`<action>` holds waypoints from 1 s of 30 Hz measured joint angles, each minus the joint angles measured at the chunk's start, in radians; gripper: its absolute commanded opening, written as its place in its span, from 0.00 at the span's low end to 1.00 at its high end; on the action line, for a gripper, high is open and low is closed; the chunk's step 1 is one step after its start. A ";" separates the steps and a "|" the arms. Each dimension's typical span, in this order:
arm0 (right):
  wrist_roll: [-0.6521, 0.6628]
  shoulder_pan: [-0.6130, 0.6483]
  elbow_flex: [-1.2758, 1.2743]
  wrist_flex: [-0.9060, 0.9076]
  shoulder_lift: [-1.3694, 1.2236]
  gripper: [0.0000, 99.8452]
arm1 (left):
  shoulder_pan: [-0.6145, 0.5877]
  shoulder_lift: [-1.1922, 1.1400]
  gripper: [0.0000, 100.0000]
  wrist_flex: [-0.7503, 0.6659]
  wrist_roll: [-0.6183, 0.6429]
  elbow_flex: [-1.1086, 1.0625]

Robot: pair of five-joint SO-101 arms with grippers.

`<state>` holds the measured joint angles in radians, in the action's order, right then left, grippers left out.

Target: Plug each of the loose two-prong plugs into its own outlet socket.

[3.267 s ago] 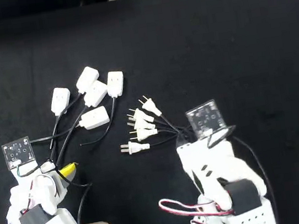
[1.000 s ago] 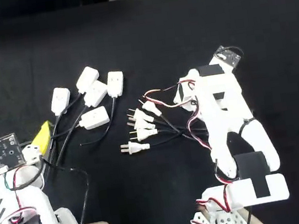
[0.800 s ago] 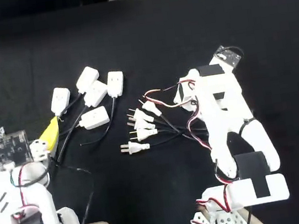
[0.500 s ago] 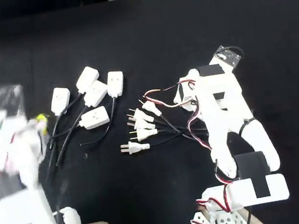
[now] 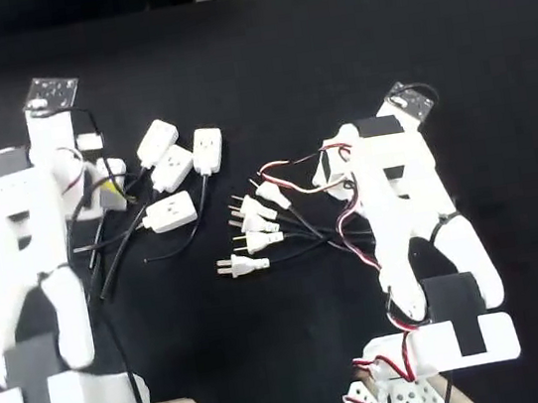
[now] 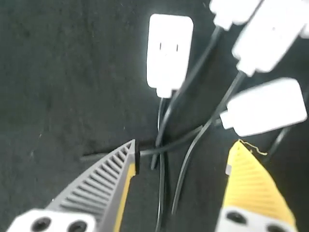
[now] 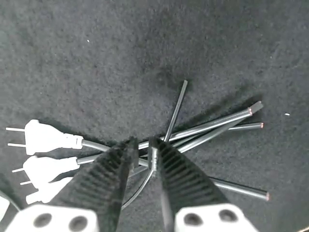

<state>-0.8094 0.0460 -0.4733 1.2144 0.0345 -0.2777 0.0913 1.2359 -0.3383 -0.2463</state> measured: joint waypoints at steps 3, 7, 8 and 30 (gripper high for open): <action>0.000 0.000 0.000 0.000 0.000 0.05 | 0.000 -0.092 0.30 -0.041 0.051 0.052; 0.000 0.000 0.000 0.000 0.000 0.05 | 0.000 -0.166 0.20 -0.144 0.083 0.075; 0.000 0.000 0.000 0.000 0.000 0.05 | 0.000 -0.178 0.17 -0.158 0.083 0.075; 0.000 0.000 0.000 0.000 0.000 0.05 | 0.107 -0.284 0.21 -0.301 0.129 0.026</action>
<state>-0.8094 0.0460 -0.4733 1.2144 0.0345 -0.1703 -0.1926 0.9352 -0.2094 -0.2202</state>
